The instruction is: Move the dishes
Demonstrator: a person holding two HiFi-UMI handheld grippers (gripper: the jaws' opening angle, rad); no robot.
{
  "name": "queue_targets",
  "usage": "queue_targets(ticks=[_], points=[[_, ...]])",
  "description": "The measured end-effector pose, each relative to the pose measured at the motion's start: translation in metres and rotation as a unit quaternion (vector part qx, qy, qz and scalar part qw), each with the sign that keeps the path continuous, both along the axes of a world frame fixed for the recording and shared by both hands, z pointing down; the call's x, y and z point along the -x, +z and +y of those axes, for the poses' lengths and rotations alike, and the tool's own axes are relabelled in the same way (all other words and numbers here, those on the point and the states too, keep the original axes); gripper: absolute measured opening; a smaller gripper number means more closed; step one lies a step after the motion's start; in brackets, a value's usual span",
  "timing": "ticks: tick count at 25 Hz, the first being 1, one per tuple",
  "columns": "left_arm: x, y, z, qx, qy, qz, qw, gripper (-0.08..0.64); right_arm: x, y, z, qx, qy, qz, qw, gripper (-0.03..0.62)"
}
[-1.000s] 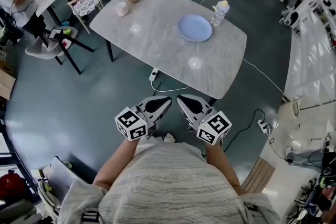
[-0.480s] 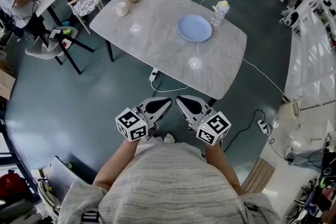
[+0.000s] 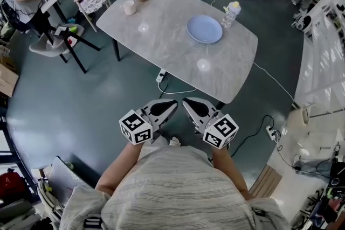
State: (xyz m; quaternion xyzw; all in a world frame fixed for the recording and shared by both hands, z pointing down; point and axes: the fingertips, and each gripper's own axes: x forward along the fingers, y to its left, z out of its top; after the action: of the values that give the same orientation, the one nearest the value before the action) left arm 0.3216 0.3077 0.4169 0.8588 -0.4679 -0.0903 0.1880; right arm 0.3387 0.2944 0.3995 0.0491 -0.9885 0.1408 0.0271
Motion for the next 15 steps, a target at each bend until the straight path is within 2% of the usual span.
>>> queue_targets(ticks=[7, 15], points=[[0.042, 0.0, -0.011, -0.001, -0.014, 0.006, 0.9999, 0.021, 0.039, 0.001, -0.006, 0.0, -0.015, 0.005, 1.0, 0.018], [0.133, -0.003, -0.047, -0.005, -0.022, 0.007, 0.9997, 0.021, 0.126, 0.002, -0.036, 0.004, -0.017, 0.012, 1.0, 0.018]])
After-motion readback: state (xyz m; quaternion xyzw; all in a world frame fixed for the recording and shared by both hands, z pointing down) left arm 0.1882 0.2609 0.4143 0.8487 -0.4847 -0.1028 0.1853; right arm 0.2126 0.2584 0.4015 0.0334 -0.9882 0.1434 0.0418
